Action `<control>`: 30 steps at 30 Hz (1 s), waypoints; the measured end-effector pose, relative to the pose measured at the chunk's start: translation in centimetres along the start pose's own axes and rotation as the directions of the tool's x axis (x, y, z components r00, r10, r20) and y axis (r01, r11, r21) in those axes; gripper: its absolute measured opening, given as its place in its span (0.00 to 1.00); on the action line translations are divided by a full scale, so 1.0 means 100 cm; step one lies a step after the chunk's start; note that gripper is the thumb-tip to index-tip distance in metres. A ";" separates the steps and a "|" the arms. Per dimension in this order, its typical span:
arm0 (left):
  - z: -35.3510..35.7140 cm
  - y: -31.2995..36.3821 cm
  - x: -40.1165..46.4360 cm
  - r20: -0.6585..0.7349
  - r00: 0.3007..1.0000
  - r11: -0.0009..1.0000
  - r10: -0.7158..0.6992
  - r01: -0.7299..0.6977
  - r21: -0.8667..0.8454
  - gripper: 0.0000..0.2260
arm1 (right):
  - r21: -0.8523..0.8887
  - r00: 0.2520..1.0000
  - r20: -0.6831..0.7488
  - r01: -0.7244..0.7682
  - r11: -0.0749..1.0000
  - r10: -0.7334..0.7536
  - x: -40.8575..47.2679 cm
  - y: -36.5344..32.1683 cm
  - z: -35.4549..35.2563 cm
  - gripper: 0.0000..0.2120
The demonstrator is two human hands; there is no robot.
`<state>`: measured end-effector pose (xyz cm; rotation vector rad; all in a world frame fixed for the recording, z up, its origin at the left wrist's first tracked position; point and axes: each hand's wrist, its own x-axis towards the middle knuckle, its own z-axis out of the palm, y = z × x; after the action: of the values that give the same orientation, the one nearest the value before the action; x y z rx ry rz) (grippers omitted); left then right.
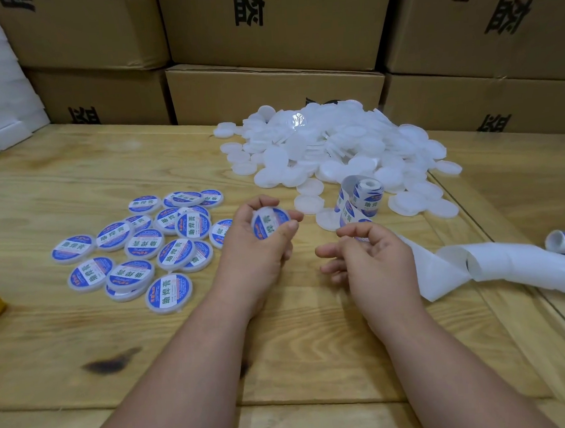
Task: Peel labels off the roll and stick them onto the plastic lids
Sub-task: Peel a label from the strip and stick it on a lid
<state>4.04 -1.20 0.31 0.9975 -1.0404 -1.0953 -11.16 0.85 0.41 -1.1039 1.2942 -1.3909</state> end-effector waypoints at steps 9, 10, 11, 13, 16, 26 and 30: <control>-0.024 0.011 0.010 -0.346 0.924 0.969 0.162 -0.083 0.231 0.08 | -0.128 0.993 0.034 0.118 0.985 -0.115 -0.007 -0.001 -0.002 0.09; -0.029 0.012 0.010 -0.359 0.906 0.940 0.224 -0.103 0.326 0.07 | -0.120 0.990 0.031 0.137 0.983 -0.134 -0.008 -0.001 -0.003 0.09; -0.034 0.013 0.010 -0.366 0.888 0.904 0.277 -0.112 0.412 0.06 | -0.113 0.988 0.030 0.155 0.981 -0.152 -0.008 -0.002 -0.004 0.09; -0.045 0.015 0.012 -0.392 0.859 0.844 0.328 -0.080 0.530 0.03 | -0.101 0.982 0.023 0.188 0.977 -0.187 -0.008 -0.003 -0.007 0.09; -0.063 0.016 0.017 -0.495 0.815 0.828 0.302 0.033 0.560 0.19 | -0.079 0.967 -0.014 0.251 0.965 -0.253 -0.008 -0.005 -0.011 0.07; -0.044 0.018 0.012 -0.317 0.766 0.505 0.559 -0.012 0.863 0.12 | -0.068 0.912 -0.170 0.367 0.928 -0.373 -0.002 -0.014 -0.028 0.06; 0.002 -0.002 0.000 0.128 0.911 0.444 0.393 -0.310 0.841 0.12 | -0.069 0.895 -0.259 0.358 0.931 -0.363 0.006 -0.020 -0.039 0.06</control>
<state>3.84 -1.24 0.19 1.4806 -1.6897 -0.0956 -15.22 1.02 2.23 -1.2466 1.3376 -1.8607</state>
